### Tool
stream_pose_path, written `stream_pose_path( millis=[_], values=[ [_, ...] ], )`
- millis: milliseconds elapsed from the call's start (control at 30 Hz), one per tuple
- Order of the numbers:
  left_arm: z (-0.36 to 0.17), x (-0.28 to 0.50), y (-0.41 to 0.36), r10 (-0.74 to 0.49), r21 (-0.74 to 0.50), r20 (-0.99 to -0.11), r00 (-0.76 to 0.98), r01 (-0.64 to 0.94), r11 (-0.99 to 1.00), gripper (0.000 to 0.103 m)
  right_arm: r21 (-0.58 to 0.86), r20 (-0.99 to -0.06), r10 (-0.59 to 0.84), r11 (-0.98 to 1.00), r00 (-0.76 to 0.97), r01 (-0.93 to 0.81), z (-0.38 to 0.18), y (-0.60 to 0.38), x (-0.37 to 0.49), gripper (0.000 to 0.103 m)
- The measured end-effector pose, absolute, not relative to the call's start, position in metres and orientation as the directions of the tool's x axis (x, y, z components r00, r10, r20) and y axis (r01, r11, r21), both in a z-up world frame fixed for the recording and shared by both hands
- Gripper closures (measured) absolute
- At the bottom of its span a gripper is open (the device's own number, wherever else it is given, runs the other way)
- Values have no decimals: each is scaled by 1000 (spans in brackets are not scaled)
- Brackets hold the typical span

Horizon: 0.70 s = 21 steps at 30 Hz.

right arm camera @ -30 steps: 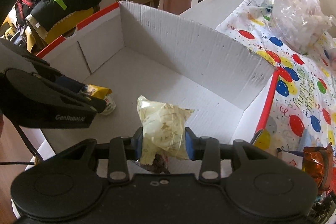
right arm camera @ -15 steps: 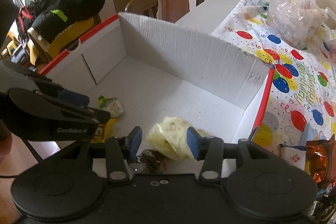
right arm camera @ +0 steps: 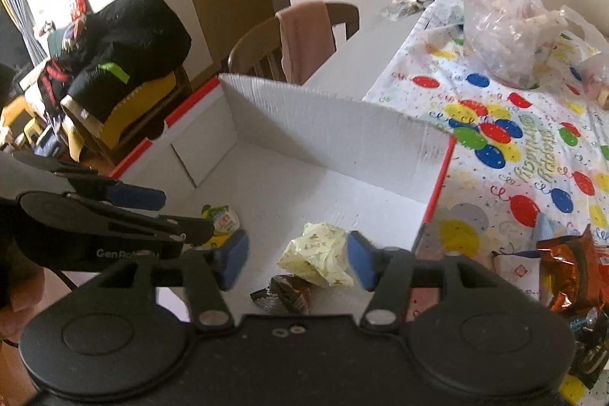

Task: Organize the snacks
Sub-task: 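Open both grippers to drop the yellow packet and cream bag into the box, then move both grippers back over the remaining snacks on the table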

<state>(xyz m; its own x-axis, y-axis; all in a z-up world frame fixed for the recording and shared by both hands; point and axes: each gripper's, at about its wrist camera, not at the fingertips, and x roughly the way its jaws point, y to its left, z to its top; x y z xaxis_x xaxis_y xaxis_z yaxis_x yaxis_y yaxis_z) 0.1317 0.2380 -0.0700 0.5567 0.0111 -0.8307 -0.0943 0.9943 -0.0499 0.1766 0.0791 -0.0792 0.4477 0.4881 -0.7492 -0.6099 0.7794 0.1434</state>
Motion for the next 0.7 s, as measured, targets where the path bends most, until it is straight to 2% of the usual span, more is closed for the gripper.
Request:
stream_pose_path(
  millis=[133,367,467,700],
  values=[
    [-56,124,226,-1,-55,-806,592,-73,996,43,164,-725,513,776,460,-609,-67,67,171,36],
    [-41,113,204,-19,-67,-782,622,-53,996,42,203,-677,553,774,485,-600,-48,40,159,25],
    [-36,109,192,-22,-63,-770,638,-42,997,36,218,-658,568,772,494,-597,-40,27,153,19],
    [-26,102,160,-52,-73,-743,667,-3,997,34,223,-628,575,778,524,-587,-27,-6,140,13]
  ],
)
